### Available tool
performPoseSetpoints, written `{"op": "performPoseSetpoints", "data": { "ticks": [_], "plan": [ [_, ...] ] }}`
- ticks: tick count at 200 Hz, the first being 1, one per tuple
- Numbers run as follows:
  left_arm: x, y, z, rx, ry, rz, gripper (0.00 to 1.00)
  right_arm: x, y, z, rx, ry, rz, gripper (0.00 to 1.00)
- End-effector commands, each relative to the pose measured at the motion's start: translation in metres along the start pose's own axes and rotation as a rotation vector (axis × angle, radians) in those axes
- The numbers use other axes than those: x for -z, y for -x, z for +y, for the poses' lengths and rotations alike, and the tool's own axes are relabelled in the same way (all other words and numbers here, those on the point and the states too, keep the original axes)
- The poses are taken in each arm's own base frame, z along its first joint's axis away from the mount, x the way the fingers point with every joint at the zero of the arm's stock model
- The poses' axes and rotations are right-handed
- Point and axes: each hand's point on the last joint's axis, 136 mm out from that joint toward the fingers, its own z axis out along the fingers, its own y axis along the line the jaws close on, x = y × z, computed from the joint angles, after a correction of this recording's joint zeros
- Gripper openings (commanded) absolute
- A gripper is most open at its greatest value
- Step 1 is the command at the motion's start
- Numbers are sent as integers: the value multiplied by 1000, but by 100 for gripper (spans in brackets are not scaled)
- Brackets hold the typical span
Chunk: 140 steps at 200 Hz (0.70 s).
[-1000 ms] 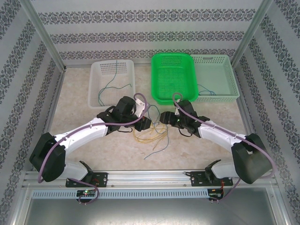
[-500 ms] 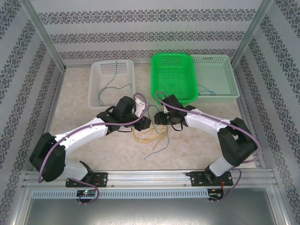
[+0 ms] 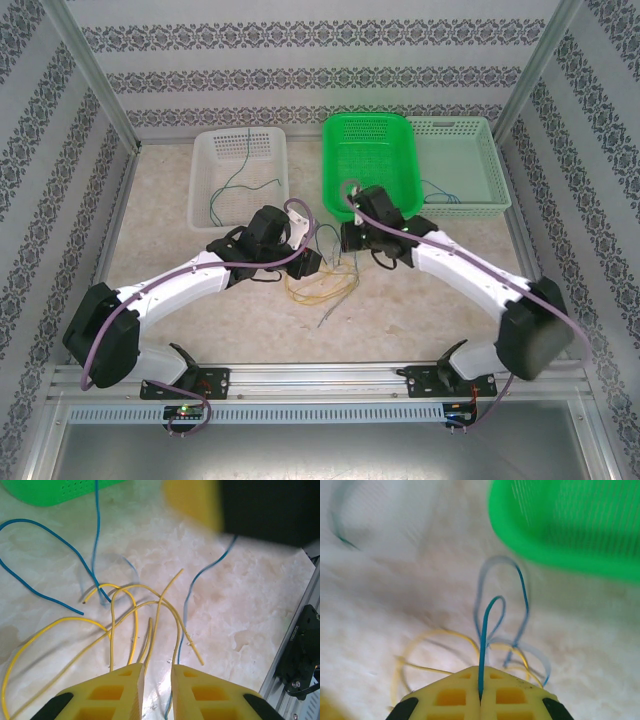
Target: Untangle the cables
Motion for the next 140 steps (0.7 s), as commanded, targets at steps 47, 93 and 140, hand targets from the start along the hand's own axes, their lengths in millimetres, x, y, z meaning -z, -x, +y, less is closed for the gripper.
{"op": "performPoseSetpoints", "data": {
  "ticks": [47,93,140],
  "plan": [
    [-9,-5,6,0,0,25,23,146,115,3,-4,101,-358,0],
    [-14,-4,6,8,-10,30,23,219,171,-31,-2,-59,-650,0],
    [-18,-4,5,18,-21,29,23,234,214,-112,-81,-404,-812,0]
  ]
}}
